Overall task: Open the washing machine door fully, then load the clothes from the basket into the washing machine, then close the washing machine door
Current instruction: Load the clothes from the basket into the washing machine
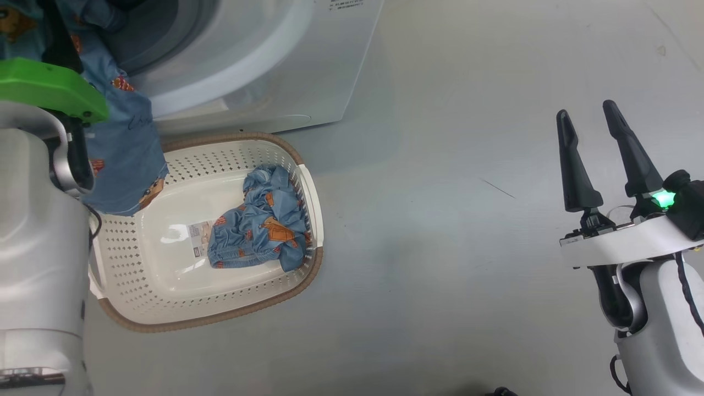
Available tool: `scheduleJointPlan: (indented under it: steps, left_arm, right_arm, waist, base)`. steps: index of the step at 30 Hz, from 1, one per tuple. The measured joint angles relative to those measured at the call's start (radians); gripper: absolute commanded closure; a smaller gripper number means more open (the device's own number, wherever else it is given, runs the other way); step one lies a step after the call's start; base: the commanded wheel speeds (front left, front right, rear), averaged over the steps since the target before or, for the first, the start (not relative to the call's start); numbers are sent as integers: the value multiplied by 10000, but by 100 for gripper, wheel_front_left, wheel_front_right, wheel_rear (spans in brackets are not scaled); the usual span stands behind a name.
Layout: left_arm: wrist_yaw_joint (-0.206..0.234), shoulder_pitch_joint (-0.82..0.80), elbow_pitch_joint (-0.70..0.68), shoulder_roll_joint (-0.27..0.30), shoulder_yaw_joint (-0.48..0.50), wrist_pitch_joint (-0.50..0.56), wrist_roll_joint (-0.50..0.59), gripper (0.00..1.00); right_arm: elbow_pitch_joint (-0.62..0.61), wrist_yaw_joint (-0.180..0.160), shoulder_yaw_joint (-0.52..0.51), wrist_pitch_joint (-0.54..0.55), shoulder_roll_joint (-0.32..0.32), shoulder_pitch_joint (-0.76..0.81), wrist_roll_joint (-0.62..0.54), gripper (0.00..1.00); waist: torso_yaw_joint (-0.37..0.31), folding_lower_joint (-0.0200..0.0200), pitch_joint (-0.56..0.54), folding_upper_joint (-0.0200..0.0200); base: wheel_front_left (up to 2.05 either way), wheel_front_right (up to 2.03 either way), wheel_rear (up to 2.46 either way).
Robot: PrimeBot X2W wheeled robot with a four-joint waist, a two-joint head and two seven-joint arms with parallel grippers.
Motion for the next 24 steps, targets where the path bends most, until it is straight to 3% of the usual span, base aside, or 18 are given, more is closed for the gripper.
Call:
scheduleJointPlan:
  steps: [24]
  left_arm:
    - [-33,3306,-2815,-784,533,0,648,0]
  right_arm:
    - [-67,0,-267,0,-161,133,-13,0]
  waist:
    - [487,0,-75,0]
  base:
    - [0,0,0]
